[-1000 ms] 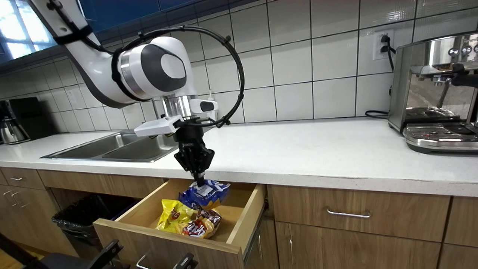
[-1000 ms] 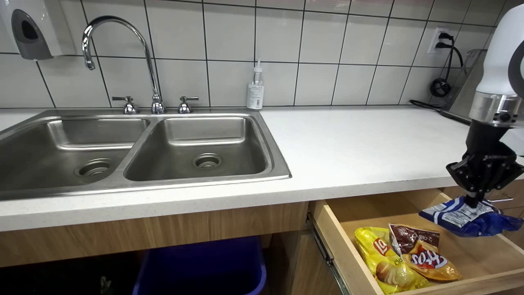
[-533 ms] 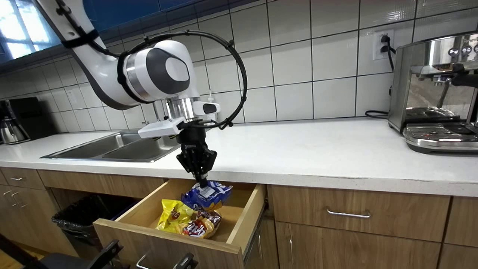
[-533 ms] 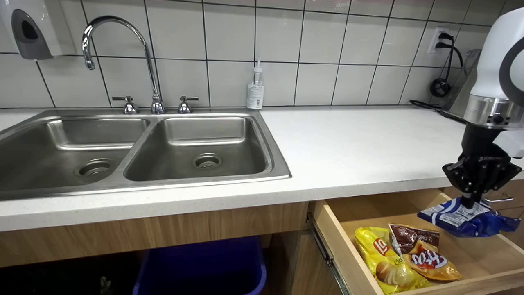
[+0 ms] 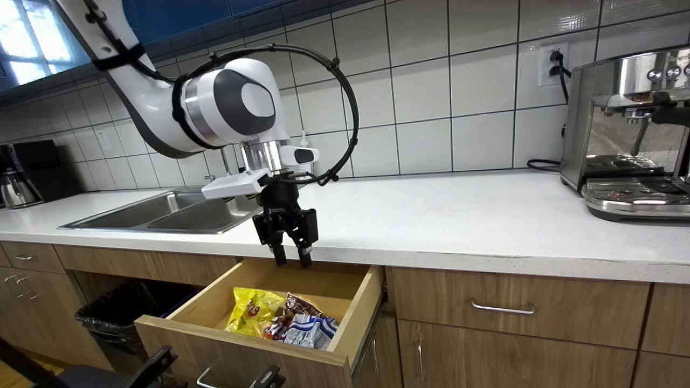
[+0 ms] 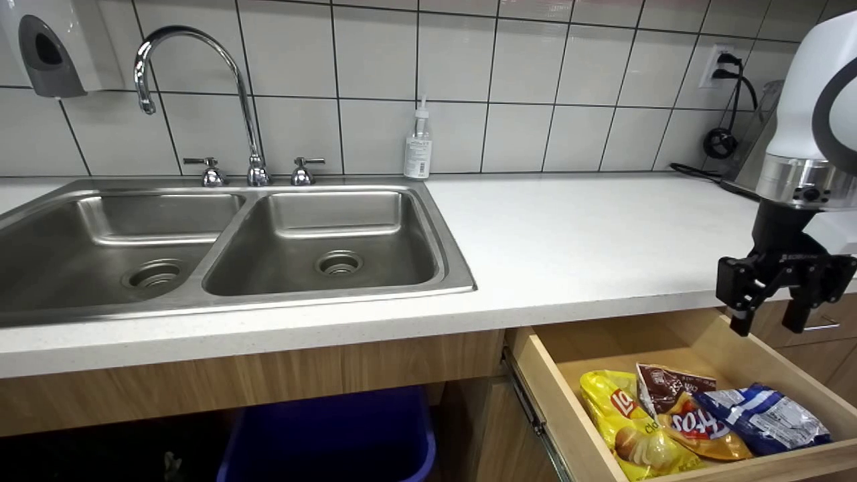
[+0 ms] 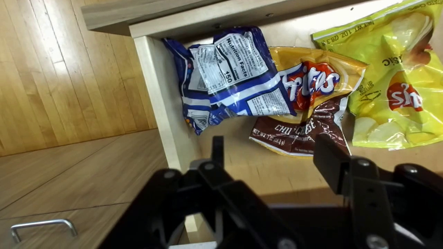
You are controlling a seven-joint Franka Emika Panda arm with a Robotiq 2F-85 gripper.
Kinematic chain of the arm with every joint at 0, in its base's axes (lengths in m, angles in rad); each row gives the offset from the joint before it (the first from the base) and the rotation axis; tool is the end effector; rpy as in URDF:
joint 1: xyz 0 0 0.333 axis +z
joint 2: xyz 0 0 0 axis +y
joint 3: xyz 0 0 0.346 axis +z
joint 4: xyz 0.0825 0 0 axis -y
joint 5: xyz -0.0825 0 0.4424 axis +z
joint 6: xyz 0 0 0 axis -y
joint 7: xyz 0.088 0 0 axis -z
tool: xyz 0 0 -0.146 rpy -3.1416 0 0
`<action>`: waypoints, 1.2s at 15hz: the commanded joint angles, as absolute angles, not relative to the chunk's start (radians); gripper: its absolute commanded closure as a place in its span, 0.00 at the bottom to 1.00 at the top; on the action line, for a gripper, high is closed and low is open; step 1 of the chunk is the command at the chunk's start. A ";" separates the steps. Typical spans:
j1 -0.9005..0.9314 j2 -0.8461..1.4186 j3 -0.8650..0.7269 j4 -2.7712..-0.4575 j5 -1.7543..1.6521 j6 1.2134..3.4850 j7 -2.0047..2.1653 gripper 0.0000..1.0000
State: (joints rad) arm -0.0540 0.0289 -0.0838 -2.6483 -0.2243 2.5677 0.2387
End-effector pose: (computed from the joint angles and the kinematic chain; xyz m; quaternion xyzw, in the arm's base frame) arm 0.4317 -0.0615 0.1632 0.9928 -0.0903 -0.0515 0.0594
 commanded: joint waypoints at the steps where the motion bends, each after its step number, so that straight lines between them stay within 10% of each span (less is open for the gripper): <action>1: -0.055 0.012 -0.080 -2.644 -0.231 2.538 0.219 0.01; 18: -0.031 -0.025 -0.048 -2.670 -0.107 2.367 0.091 0.00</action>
State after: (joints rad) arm -0.0332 0.0115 -0.0607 -2.6557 -0.1364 2.4199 0.1311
